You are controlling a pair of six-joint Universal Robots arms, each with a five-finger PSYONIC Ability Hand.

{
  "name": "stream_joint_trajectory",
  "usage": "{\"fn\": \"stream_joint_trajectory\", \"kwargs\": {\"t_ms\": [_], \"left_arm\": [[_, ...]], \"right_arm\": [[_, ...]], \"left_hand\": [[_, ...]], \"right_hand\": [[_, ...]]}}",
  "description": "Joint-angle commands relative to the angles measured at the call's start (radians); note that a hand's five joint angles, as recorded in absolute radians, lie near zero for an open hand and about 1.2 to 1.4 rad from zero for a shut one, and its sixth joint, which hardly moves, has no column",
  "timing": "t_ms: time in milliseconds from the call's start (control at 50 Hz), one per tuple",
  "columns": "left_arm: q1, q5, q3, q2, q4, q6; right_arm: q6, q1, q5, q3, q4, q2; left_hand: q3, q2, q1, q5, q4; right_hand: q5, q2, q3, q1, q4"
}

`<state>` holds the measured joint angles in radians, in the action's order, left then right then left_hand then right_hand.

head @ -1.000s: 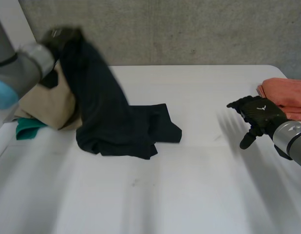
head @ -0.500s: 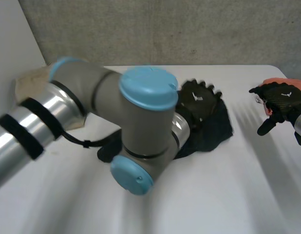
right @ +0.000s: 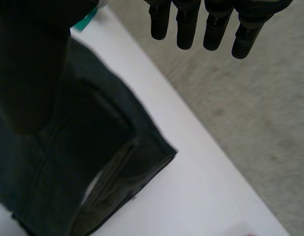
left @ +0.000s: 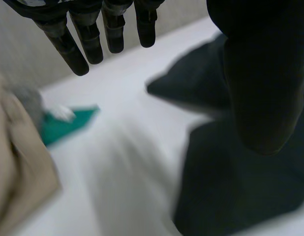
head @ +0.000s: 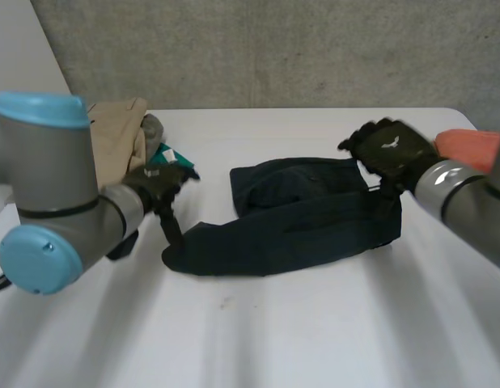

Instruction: Fold the laundry.

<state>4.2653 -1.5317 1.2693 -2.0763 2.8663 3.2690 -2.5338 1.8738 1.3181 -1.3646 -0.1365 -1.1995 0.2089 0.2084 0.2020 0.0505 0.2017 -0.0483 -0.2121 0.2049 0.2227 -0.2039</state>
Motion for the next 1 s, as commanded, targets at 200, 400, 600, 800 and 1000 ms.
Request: {"fn": "stream_joint_trajectory", "kwargs": {"t_ms": [200, 400, 600, 800, 1000], "left_arm": [[-0.051, -0.025, -0.054, -0.087, 0.011, 0.000], [-0.047, -0.096, -0.117, 0.378, 0.071, 0.009], [-0.051, -0.090, -0.402, 0.518, -0.010, 0.011], [-0.012, -0.100, -0.631, 0.279, -0.033, 0.046], [0.021, -0.073, -0.788, -0.191, 0.037, 0.182]], "right_arm": [[-0.061, 0.045, 0.095, 0.050, 0.000, 0.108], [-0.161, 0.016, 0.093, 0.108, 0.054, -0.196], [-0.319, -0.013, 0.033, 0.360, -0.005, -0.281], [-0.425, -0.002, 0.032, 0.452, -0.008, -0.154], [-0.456, 0.048, 0.122, 0.512, 0.073, 0.197]], "left_hand": [[1.187, 1.188, 1.194, 1.171, 1.195], [1.187, 1.188, 1.194, 1.171, 1.195], [1.187, 1.188, 1.194, 1.171, 1.195], [1.187, 1.188, 1.194, 1.171, 1.195], [1.187, 1.188, 1.194, 1.171, 1.195]], "right_hand": [[-1.173, -1.184, 1.191, 1.174, -1.192], [-1.173, -1.184, 1.191, 1.174, -1.192], [-1.173, -1.184, 1.191, 1.174, -1.192], [-1.173, -1.184, 1.191, 1.174, -1.192], [-1.173, -1.184, 1.191, 1.174, -1.192]]}}
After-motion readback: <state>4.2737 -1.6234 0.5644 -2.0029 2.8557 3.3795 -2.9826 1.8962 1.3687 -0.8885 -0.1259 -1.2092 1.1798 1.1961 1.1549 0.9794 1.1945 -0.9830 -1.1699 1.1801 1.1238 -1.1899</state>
